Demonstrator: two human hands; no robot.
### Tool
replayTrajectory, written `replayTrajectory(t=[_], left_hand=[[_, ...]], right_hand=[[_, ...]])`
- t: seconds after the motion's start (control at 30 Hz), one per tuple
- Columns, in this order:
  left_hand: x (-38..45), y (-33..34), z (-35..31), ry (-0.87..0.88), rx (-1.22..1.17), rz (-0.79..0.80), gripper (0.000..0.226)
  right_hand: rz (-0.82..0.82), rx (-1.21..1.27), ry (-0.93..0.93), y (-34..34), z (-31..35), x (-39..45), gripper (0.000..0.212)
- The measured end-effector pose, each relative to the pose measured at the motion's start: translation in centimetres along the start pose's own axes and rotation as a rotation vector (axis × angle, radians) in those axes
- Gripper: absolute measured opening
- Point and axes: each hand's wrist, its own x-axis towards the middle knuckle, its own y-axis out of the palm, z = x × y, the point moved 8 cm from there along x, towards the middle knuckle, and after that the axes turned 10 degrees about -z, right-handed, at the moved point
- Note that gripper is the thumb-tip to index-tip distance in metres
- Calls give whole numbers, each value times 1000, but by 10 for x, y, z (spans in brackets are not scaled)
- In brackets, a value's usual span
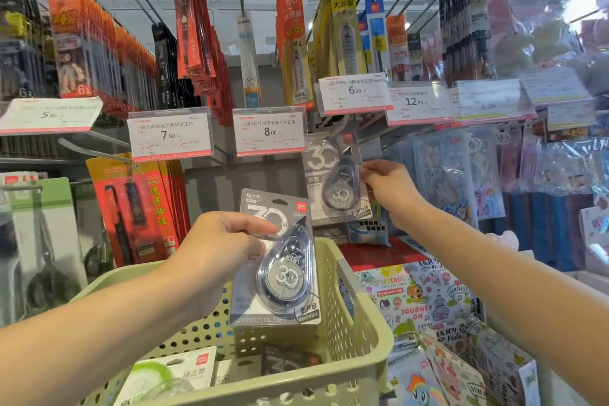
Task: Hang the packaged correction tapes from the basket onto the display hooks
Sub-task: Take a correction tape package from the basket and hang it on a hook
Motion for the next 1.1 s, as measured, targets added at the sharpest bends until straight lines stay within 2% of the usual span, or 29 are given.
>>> replayTrajectory(t=[0.37, 0.57, 0.63, 0.7, 0.77, 0.87, 0.97, 1.1], left_hand=[[-2, 2, -2, 10, 0, 7, 28], [-2, 5, -6, 37, -38, 13, 23], [-2, 6, -7, 47, -61, 11, 28], [-3, 7, -11, 59, -94, 17, 33], [-3, 8, -15, 75, -126, 34, 35], [-3, 10, -22, 103, -158, 49, 37], [-3, 14, -31, 129, -200, 51, 37], [-4, 22, -41, 155, -236, 67, 37]], right_hand=[[47, -18, 48, 11, -8, 3, 13], [65, -5, 72, 10, -4, -2, 13], [84, -43, 86, 7, -2, -8, 19], [98, -89, 85, 2, 2, -18, 36], [52, -72, 43, -10, 10, -34, 46], [7, 23, -51, -30, 26, -66, 34], [174, 100, -3, -29, 34, -94, 24], [483, 173, 149, -13, 37, -122, 35]])
